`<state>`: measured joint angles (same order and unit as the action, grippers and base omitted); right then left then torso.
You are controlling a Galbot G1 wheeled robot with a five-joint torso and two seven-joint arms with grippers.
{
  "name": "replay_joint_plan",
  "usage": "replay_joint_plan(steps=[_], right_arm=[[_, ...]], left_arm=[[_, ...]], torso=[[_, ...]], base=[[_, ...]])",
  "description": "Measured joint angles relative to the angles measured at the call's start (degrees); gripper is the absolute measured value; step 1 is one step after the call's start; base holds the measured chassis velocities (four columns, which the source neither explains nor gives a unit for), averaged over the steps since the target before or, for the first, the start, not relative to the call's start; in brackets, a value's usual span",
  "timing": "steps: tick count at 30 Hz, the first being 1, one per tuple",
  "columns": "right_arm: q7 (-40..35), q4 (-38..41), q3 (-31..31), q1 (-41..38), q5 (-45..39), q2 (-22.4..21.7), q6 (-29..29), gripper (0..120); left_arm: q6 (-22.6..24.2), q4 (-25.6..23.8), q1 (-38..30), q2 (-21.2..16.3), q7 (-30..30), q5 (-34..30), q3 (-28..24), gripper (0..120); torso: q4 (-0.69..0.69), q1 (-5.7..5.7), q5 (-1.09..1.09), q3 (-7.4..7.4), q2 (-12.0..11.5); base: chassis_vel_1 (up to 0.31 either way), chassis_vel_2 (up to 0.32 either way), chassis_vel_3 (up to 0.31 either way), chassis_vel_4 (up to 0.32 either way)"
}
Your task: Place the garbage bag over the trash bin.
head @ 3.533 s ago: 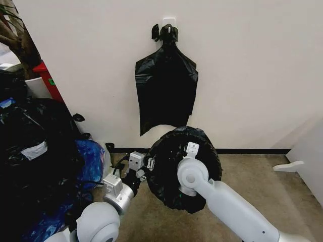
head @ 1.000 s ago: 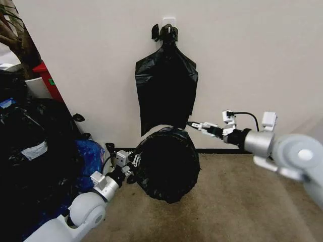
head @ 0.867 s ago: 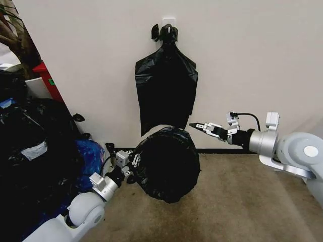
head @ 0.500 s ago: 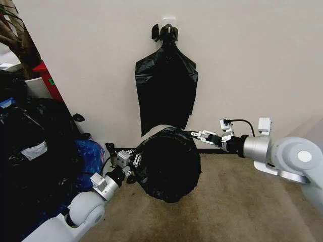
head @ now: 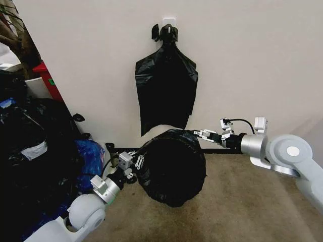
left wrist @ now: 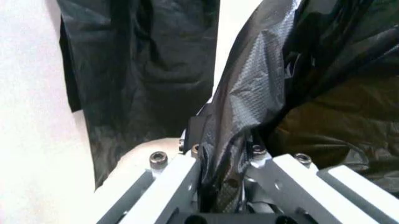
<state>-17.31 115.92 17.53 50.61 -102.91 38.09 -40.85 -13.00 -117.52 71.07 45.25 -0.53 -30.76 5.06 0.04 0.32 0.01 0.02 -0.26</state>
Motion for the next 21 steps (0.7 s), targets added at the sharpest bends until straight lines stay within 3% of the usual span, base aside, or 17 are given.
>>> replay_joint_plan(steps=[13,21], right_arm=[[2.5,-3.3,-0.3,1.0,6.3,0.5,0.2,100],[3.0,0.8,2.8,1.9,4.8,-1.7,0.8,100]], left_arm=[[-0.6,-2.9,1.0,-0.4,-0.7,-0.5,0.1,1],[-0.5,-0.4,0.7,0.0,-0.9,-0.3,0.4,1]], torso=[[-0.01,0.00,0.00,0.00,0.0],[0.00,0.00,-0.02,0.00,0.0]], base=[[0.000,0.000,0.000,0.000],[0.000,0.000,0.000,0.000]])
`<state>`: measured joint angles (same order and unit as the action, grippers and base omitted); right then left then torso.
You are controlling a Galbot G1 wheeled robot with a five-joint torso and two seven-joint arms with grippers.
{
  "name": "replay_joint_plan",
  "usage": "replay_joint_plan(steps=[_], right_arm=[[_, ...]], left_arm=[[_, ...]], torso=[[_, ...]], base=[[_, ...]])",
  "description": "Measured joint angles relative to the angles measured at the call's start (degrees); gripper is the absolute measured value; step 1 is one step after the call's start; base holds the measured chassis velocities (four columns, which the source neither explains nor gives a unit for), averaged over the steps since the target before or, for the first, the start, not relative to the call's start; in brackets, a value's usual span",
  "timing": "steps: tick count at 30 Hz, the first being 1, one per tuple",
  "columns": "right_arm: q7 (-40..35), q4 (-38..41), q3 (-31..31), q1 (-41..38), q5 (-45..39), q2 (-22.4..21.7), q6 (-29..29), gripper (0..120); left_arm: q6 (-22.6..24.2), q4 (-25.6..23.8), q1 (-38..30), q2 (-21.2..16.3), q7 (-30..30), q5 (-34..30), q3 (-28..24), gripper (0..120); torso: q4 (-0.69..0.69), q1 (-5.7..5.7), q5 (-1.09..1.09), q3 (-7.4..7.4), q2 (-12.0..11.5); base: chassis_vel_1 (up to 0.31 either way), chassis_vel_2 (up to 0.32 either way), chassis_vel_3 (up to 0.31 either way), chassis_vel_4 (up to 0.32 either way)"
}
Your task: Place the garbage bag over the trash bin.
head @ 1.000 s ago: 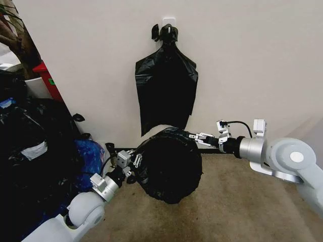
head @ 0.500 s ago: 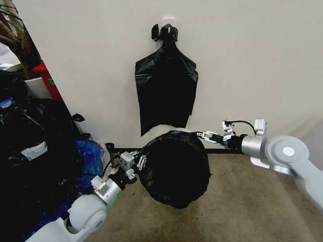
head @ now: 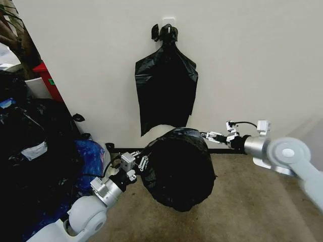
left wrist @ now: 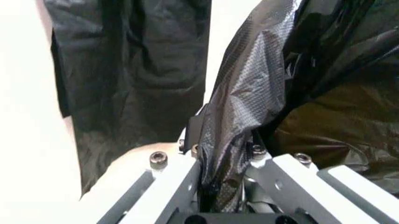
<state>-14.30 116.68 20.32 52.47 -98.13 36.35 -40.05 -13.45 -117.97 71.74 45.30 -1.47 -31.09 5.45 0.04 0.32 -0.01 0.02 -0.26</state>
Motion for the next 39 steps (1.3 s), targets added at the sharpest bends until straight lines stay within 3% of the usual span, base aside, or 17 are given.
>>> replay_joint_plan(steps=[10,29,39], right_arm=[[0.5,5.7,-1.6,0.7,-1.3,-0.9,-0.7,100],[0.7,-1.6,-2.9,-0.2,1.0,1.1,-0.5,100],[0.7,1.7,-1.9,0.4,-1.0,0.6,-0.1,100]], left_arm=[[0.0,1.0,-1.3,-0.4,-0.9,0.5,-0.3,1],[-0.6,-1.3,-0.5,-1.1,-3.0,0.7,-0.6,1],[0.1,-0.1,-0.8,-0.5,-2.5,-2.1,-0.6,1]], torso=[[0.00,0.00,0.02,0.00,0.0],[0.00,0.00,0.03,0.00,0.0],[-0.01,0.00,0.01,0.00,0.0]], base=[[0.000,0.000,0.000,0.000],[0.000,0.000,0.000,0.000],[0.000,0.000,0.000,0.000]])
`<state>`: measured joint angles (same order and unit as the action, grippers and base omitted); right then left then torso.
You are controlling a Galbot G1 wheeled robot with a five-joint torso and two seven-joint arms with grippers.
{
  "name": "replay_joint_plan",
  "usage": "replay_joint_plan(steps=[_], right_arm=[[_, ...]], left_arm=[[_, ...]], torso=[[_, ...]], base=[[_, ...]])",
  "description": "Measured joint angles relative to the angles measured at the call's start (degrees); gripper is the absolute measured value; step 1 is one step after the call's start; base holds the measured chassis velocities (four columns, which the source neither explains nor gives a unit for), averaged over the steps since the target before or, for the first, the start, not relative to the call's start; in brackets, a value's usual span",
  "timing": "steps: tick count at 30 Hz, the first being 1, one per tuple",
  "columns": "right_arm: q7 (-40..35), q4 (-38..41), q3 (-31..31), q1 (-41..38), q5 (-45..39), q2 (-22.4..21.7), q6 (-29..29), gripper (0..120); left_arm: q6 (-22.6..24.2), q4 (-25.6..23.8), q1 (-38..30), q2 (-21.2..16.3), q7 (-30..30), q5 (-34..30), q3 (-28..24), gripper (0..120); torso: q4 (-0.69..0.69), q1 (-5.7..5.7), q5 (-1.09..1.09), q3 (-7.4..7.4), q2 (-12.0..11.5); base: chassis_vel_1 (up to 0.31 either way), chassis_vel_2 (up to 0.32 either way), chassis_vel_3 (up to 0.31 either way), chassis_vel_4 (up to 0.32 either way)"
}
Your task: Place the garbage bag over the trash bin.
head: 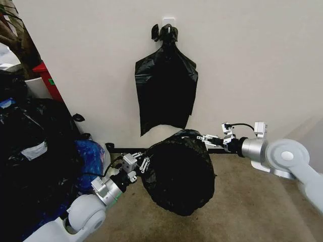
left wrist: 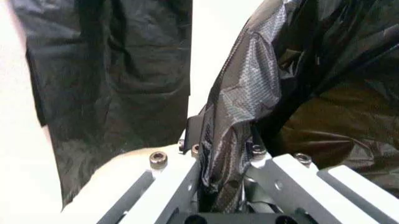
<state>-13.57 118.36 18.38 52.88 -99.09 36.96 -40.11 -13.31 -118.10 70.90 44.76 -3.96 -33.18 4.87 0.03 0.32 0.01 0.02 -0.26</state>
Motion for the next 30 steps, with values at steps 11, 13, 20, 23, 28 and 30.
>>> replay_joint_plan(steps=[11,13,20,23,28,30], right_arm=[[-1.9,3.2,3.0,0.7,-4.7,-0.6,1.3,100],[-1.9,3.6,4.0,1.3,-4.9,-0.4,1.6,100],[3.3,6.5,16.1,14.0,-2.5,1.8,3.5,100],[4.0,6.9,18.2,17.5,-1.3,3.5,3.3,100],[7.0,6.8,21.9,25.0,4.3,9.1,3.2,100],[8.2,6.4,22.9,27.0,6.2,10.9,3.2,100]], left_arm=[[1.9,2.4,-0.2,1.2,1.2,-5.8,0.1,1],[2.3,2.6,-0.2,1.5,2.4,-7.6,0.2,1],[6.4,2.6,-0.3,3.9,11.9,-20.9,1.6,1],[7.4,2.1,-0.1,4.4,15.1,-24.2,1.7,1],[9.7,1.2,-1.5,5.6,24.0,-35.6,2.2,1],[10.5,1.1,-2.0,5.9,26.0,-39.1,2.4,1]], torso=[[0.00,0.00,0.01,0.00,0.0],[0.00,0.00,0.01,0.00,0.0],[0.05,0.00,0.01,0.00,0.0],[-0.02,0.00,0.01,0.00,0.0],[0.01,0.00,0.02,0.00,0.0],[0.01,0.00,0.01,0.00,0.0]], base=[[0.000,0.000,0.000,0.000],[0.000,0.000,0.000,0.000],[0.000,0.000,0.000,0.000],[0.000,0.000,0.000,0.000],[0.000,0.000,0.000,0.000],[0.000,0.000,0.000,0.000]])
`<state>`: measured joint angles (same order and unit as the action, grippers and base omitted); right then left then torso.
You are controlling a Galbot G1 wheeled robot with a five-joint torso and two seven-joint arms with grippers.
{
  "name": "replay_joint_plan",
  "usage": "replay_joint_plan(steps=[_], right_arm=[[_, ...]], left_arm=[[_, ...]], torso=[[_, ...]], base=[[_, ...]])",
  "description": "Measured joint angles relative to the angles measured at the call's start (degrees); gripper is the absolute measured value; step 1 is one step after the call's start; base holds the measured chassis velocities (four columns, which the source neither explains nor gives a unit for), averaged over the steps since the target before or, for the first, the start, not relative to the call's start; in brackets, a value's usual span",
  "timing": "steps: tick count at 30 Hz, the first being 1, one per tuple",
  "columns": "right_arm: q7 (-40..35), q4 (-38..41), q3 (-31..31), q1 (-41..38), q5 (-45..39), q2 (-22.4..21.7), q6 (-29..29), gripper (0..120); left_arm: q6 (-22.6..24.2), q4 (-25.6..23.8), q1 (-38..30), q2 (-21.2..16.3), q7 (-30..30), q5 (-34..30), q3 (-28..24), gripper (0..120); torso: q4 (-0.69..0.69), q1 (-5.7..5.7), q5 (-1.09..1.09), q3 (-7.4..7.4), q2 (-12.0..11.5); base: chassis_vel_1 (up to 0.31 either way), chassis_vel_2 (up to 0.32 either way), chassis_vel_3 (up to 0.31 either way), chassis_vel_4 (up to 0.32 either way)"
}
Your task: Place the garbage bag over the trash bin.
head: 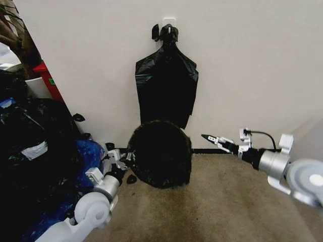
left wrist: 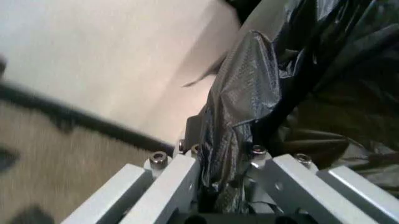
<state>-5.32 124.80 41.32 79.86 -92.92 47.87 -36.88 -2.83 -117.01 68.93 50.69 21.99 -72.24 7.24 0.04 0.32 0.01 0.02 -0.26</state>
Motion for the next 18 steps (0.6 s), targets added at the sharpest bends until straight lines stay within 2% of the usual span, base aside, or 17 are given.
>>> replay_joint_plan(steps=[1,7,12,18], right_arm=[[1.4,-0.2,1.0,2.3,1.9,2.0,0.1,100],[2.7,1.6,0.8,7.1,6.5,7.9,1.3,100],[-6.7,7.0,-3.1,8.4,8.1,14.2,2.0,100],[-13.8,10.0,-4.8,9.5,9.0,16.5,1.3,100]], left_arm=[[0.6,0.0,-0.4,0.4,2.2,-3.7,0.2,1],[2.8,-0.7,-0.5,1.2,6.6,-12.9,0.5,1],[4.2,-0.9,-1.1,1.8,10.5,-21.5,0.7,1],[5.1,-0.3,-2.7,2.0,14.2,-26.3,0.7,1]], torso=[[0.00,0.00,0.00,0.00,0.0],[0.00,0.00,-0.02,0.00,0.0],[-0.02,0.00,-0.02,0.00,0.0],[-0.02,0.00,-0.02,0.00,0.0]], base=[[0.000,0.000,0.000,0.000],[0.000,0.000,0.000,0.000],[0.000,0.000,0.000,0.000],[0.000,0.000,0.000,0.000]])
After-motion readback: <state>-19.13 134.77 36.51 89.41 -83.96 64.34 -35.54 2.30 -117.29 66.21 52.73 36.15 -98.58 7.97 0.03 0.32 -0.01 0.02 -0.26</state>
